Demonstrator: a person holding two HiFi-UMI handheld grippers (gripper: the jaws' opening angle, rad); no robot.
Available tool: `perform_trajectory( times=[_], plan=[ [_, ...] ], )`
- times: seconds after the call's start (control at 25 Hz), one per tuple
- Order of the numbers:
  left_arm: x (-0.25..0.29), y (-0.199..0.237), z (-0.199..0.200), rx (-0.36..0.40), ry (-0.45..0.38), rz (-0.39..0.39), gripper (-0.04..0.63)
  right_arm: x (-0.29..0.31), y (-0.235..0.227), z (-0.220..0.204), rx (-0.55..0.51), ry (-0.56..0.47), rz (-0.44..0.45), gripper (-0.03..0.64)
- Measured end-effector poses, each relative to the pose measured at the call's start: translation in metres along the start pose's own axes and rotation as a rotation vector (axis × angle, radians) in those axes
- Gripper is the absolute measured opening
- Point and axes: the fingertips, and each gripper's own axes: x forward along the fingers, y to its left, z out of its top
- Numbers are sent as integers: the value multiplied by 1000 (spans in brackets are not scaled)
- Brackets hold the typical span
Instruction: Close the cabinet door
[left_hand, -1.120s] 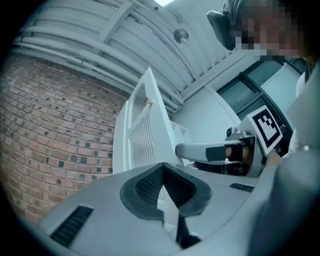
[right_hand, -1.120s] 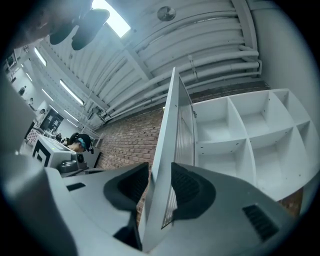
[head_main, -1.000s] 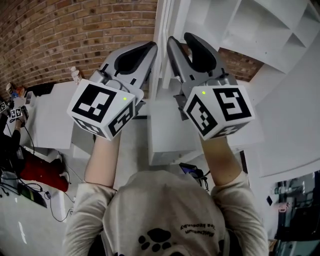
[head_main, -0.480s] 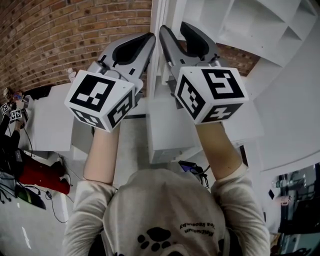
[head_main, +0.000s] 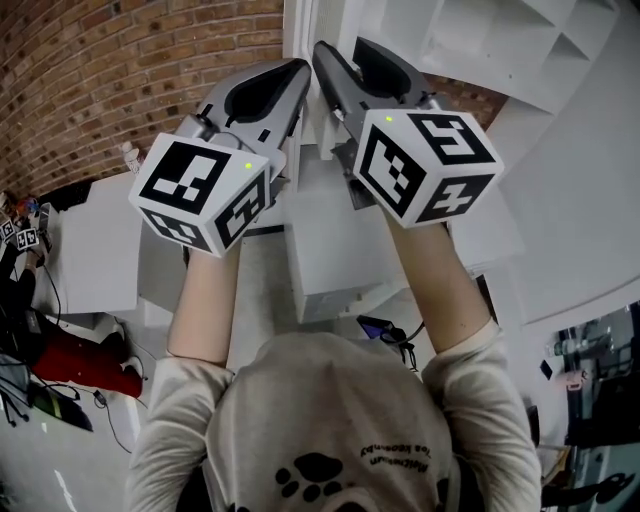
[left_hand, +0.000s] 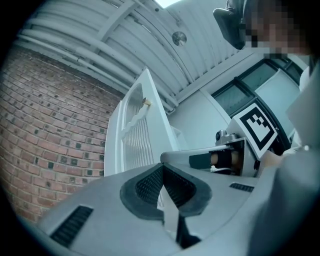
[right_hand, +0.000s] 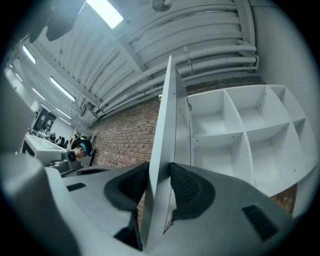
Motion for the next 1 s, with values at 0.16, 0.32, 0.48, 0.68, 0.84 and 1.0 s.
perform_trajectory(
  times=[0.16, 0.32, 0.48, 0.68, 0.84, 1.0],
  plan=[
    [5, -4, 0, -2, -8, -18, 8, -5, -11, 0, 0, 8, -8, 132],
    [11, -9, -4, -9, -7, -38, 8, -12, -24, 0, 2, 18, -21, 121],
    [21, -19, -8, -18, -5, -61, 8, -20, -35, 0, 3, 25, -29, 114],
    [33, -25, -8, -26, -9, -85, 8, -25, -46, 2, -1, 27, -43, 106],
    [45, -30, -11, -28, -10, -102, 8, -29, -59, 0, 4, 26, -58, 100],
    [57, -35, -15, -30, -9, -124, 8, -32, -73, -1, 4, 24, -76, 92]
  ],
)
